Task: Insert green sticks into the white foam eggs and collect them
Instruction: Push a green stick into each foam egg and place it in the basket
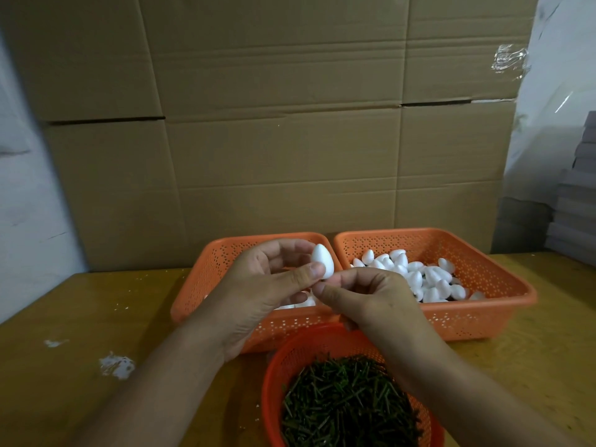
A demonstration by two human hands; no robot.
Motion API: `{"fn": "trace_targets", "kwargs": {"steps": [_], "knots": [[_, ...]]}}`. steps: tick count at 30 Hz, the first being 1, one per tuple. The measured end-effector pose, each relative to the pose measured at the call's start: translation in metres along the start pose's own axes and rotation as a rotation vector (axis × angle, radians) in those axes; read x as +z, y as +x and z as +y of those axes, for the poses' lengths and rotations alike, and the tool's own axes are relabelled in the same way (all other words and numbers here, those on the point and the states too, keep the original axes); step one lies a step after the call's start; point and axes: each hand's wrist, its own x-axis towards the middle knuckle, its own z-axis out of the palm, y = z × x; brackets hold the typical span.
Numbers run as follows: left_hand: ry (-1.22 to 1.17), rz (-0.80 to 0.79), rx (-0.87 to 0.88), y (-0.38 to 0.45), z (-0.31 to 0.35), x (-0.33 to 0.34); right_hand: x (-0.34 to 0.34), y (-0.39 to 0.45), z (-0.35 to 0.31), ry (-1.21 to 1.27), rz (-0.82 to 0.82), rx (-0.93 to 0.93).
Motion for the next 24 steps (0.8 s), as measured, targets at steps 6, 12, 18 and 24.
{"fn": "trace_targets", "kwargs": {"steps": [6,12,18,24], "knots": [[0.034,-0.015,0.010,-0.0004,0.0004,-0.0009,0.0014,-0.0019,-0.0017,-0.032,-0.013,-0.018],[-0.015,-0.060,-0.018,0.0007,0.0017,-0.0045,0.0003,-0.0027,-0.0053,-0.050,-0.044,-0.060],[-0.063,-0.123,-0.040,0.0009,0.0008,-0.0071,0.0012,-0.0039,-0.0085,-0.083,-0.089,-0.061],[-0.073,-0.153,-0.062,0.0010,-0.0010,-0.0084,0.0030,-0.0034,-0.0072,-0.021,-0.129,-0.010]]}}
